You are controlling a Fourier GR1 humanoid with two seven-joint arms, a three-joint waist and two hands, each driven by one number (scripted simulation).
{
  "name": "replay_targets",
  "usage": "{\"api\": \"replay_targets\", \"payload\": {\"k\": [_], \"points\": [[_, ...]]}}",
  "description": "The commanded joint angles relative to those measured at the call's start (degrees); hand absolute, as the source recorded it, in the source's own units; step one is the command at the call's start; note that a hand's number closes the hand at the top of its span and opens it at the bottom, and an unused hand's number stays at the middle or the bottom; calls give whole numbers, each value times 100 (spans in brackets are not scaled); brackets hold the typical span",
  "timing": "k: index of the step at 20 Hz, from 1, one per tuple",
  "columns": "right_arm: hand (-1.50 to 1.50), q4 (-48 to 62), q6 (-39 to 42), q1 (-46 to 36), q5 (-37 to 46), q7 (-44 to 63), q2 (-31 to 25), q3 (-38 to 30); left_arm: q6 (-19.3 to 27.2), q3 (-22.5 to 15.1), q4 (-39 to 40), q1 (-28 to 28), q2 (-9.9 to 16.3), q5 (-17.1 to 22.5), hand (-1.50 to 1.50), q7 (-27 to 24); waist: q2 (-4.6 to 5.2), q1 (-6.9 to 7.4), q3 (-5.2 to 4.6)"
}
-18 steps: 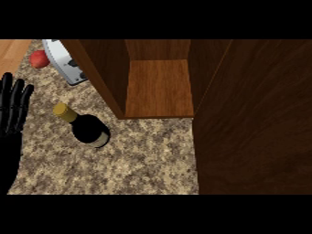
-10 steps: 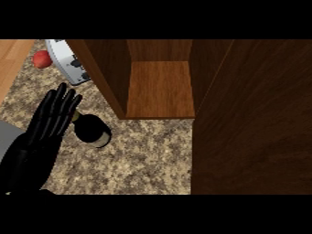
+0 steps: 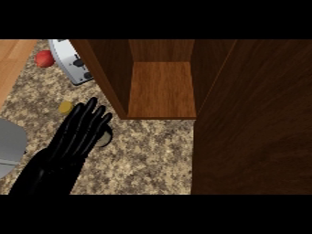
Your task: Pick up the wine, place it into the cabinet and close the cabinet
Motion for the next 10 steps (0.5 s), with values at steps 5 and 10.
{"api": "replay_targets", "payload": {"k": [5,10], "points": [[-150,-833,68,184,-354,729,-13,-134,340,-456,-1046,447,-17,-96,-150,531,-6,19,0],[-150,-593,-24,-251,-367,945,37,-249,729,-520,-936,182,-70,-107,-150,597,2,13,0]]}}
